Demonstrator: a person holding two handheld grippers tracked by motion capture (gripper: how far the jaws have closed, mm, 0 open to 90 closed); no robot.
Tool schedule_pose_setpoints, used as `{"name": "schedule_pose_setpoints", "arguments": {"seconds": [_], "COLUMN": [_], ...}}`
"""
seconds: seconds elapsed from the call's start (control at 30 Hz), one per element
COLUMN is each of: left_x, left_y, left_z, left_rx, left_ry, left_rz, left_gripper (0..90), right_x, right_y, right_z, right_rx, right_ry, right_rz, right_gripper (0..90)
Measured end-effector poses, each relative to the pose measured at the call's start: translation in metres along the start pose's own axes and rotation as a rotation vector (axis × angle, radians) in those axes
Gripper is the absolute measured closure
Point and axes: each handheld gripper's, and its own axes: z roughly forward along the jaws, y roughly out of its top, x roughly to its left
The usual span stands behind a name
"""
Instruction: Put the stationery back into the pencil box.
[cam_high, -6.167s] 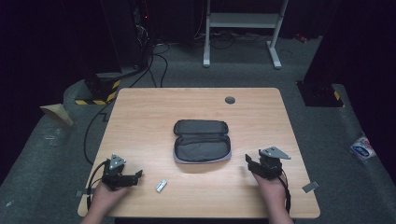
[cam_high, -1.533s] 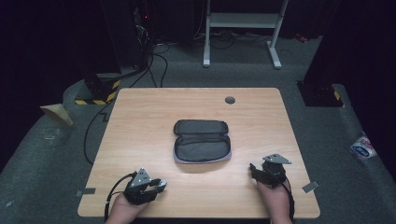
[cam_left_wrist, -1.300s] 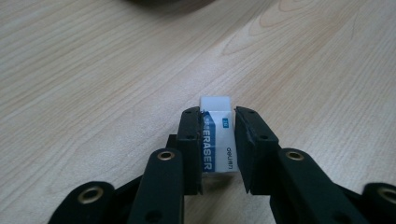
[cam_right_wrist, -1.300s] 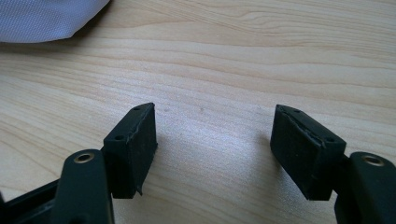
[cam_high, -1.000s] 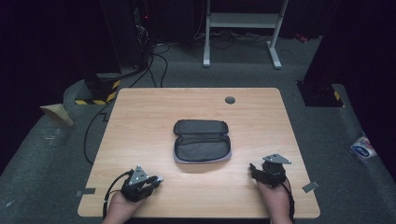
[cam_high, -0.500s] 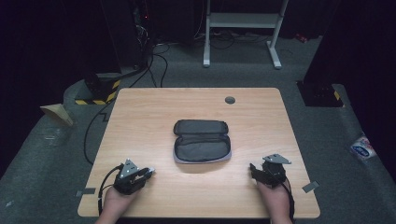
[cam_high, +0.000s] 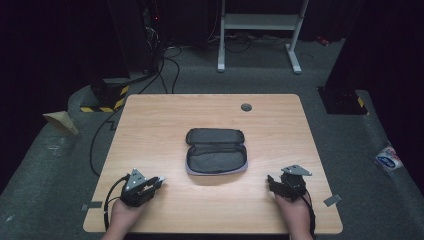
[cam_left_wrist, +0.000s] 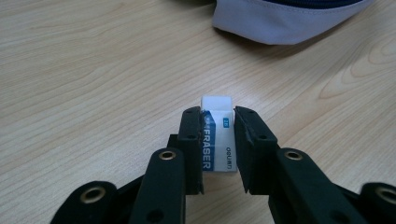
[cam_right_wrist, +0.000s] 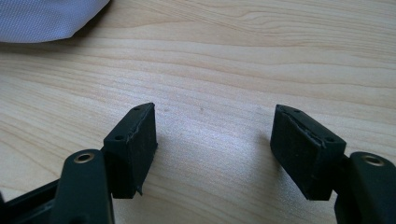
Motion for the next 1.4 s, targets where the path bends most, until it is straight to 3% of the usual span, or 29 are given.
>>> {"name": "schedule_pose_setpoints", "arguments": {"seconds": [0.77, 1.4], "left_x": [-0.007, -0.013], "left_y": [0.023, 0.044], "left_z": [0.002, 0.004], "left_rx": [-0.091, -0.147], "left_ry": [-0.008, -0.008], "left_rz": [0.007, 0.022], "left_gripper": [72.8, 73.0], "right_x": [0.0, -0.001], "right_y": [0.0, 0.0], "right_z": [0.0, 0.001], "right_rx": [-0.002, 0.012], "right_ry": [0.002, 0.021], "right_rz": [0.001, -0.015], "right_gripper": [30.8, 21.5]}}
